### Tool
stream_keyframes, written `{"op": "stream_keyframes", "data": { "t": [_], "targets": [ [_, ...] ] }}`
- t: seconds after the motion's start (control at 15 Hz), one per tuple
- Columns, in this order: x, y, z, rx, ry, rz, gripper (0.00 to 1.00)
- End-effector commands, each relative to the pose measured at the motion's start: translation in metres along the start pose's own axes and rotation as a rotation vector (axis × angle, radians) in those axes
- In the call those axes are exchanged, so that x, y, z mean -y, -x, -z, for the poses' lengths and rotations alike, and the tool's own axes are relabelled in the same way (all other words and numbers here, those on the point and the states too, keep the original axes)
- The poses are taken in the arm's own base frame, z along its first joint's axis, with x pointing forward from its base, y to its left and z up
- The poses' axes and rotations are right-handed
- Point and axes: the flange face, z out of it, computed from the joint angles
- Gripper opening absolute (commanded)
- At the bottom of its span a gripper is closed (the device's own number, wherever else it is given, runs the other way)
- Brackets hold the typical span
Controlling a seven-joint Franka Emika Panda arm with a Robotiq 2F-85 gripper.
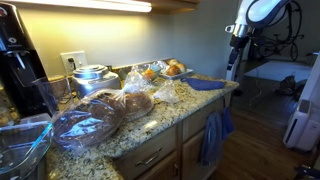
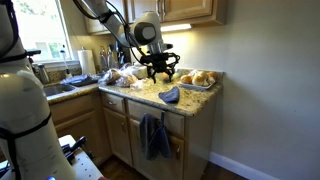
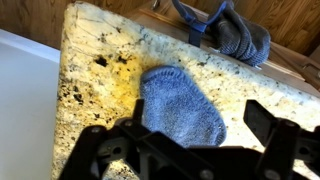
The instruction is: Remove the towel from the countertop and hang it on the right hook on the drawer
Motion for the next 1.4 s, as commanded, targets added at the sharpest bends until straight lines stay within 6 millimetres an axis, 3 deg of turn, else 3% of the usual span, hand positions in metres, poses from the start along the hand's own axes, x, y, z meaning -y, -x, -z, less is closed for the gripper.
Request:
{"op": "stream_keyframes", "data": {
  "t": [0.0,0.87,1.33],
  "targets": [
    [0.000,0.000,0.001,0.001,0.000,0.000,1.00],
    [0.000,0.000,0.001,0.001,0.000,0.000,1.00],
    [-0.019,-0.025,-0.010,-0.049,0.012,0.092,1.00]
  ]
}}
